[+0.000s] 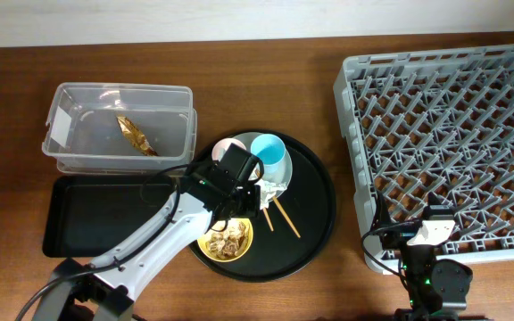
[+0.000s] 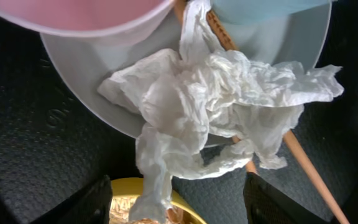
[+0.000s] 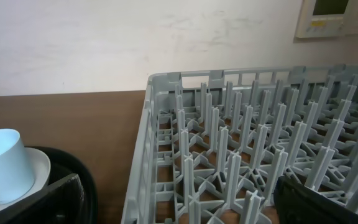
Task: Sort waste into correct bins and load items into the dishwasher rack
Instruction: 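Reach the left gripper to the crumpled tissue on the plate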
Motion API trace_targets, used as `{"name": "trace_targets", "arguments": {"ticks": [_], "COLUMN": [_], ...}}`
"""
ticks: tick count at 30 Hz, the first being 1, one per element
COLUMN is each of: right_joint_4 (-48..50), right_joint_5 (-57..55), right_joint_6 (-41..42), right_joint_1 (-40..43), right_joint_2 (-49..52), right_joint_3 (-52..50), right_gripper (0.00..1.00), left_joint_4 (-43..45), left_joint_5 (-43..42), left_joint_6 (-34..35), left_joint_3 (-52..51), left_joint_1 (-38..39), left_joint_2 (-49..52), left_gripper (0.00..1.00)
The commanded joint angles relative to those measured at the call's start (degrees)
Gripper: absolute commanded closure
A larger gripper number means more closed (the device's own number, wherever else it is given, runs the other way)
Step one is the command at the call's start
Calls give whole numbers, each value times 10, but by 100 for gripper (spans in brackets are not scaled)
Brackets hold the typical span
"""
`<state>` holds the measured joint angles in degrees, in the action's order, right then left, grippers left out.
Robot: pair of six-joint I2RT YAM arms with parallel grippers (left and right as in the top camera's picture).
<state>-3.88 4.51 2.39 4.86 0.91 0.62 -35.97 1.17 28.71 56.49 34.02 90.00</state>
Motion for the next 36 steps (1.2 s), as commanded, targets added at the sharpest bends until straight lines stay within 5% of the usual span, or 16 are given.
{"name": "trace_targets", "arguments": {"ticks": [1,5,9,13,16,23,30,33,36], "right_joint_4": [-3,-3,-3,-3,-2,-3,-3,-3,-2], "right_joint_5": [-3,-3,-3,-3,-3,-3,-3,-3,-3], "right_joint_6": [0,0,0,0,0,0,0,0,0], "right_joint_1": [4,4,4,3,4,4,4,3,4], "right_joint_2": [-3,-3,-3,-3,-3,-3,-3,-3,-3], "right_joint_3": [-3,-3,-3,-3,-3,-3,-3,-3,-3], "right_gripper": [2,1,2,1,2,1,1,1,1], "left_joint_4": [4,24,26,25,25,25,25,25,25], "left_joint_5": [17,17,16,16,17,17,18,24,32], "left_joint_6": [-1,-1,-1,-1,-1,-1,-1,-1,-1], "left_joint_3": [6,6,6,6,6,6,6,6,6], "left_joint_1": [4,4,4,5,7,16,19,19,18], "left_joint_2": [3,26,29,29,29,29,29,30,30], "left_gripper": [33,34,53,53,62,50,50,68,100]}}
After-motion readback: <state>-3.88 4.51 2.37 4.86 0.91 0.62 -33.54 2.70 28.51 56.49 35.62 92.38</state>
